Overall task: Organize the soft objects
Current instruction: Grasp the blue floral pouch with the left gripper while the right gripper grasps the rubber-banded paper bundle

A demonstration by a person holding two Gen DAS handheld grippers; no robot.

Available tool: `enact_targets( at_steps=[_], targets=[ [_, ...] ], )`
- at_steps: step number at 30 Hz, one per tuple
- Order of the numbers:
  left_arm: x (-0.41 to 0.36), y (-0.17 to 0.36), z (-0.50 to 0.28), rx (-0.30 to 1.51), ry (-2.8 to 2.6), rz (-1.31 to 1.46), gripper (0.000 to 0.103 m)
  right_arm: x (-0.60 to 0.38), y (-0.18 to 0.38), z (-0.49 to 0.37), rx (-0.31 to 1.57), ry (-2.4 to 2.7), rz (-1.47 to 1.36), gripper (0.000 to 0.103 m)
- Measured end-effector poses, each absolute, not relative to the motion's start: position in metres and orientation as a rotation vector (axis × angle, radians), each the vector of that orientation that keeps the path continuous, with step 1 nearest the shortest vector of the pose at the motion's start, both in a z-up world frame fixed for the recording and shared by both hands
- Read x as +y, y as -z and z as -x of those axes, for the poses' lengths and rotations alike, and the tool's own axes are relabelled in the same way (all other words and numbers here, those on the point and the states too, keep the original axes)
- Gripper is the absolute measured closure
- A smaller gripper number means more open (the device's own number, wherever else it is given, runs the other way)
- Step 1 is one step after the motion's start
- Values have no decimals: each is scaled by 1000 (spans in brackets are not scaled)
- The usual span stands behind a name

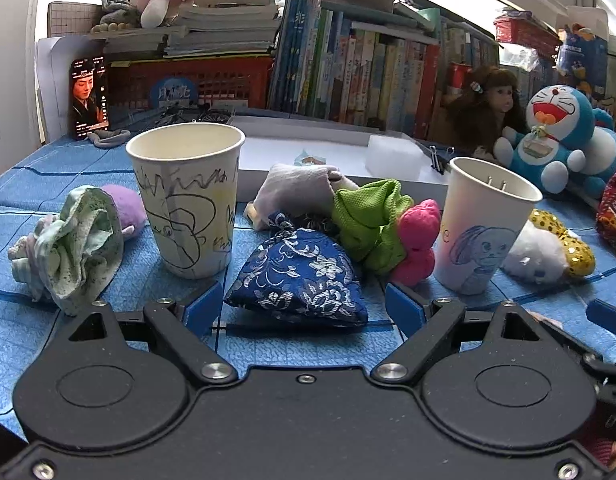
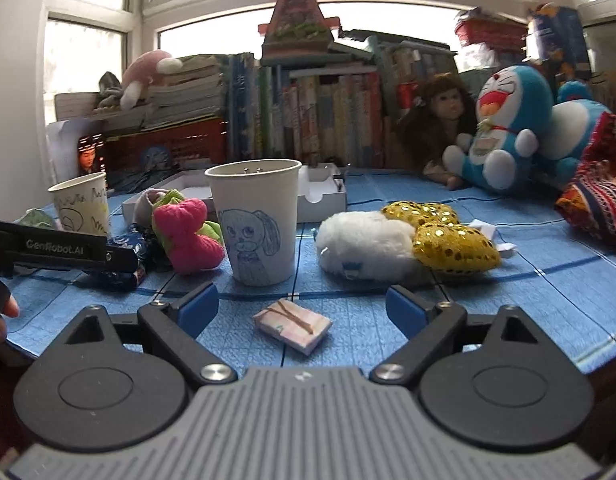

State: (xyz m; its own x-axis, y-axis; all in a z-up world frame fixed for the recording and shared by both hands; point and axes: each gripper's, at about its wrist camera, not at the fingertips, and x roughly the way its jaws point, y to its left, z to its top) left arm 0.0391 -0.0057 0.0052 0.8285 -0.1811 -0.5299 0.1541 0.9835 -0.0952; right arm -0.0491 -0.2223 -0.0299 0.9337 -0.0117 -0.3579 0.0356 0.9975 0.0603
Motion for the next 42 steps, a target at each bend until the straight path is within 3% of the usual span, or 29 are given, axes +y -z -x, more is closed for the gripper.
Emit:
enact_targets(
  at_steps=[14, 18, 21, 26, 37, 38, 42],
  targets=[
    [-16, 3, -59, 567, 133, -24, 16, -198, 40, 45, 336, 134, -112, 22],
    [-17, 5, -60, 591, 156, -22, 28, -197, 43, 44, 345, 149, -132, 29],
    [-19, 4, -54, 580, 153, -49, 37, -196, 44, 44, 345, 168, -111, 42],
    [-21, 1, -36, 585, 147, -61, 40, -202, 44, 43, 350, 162, -105, 50],
    [-8, -6, -7, 594, 162, 11, 30, -216, 45, 44, 342, 170, -101, 49],
    [-8, -6, -7, 586, 160, 6, 27, -217, 45, 44, 344, 178, -102, 40],
    [-12, -6, -9, 567, 148, -14, 24, -219, 45, 46, 329, 191, -98, 29]
  ],
)
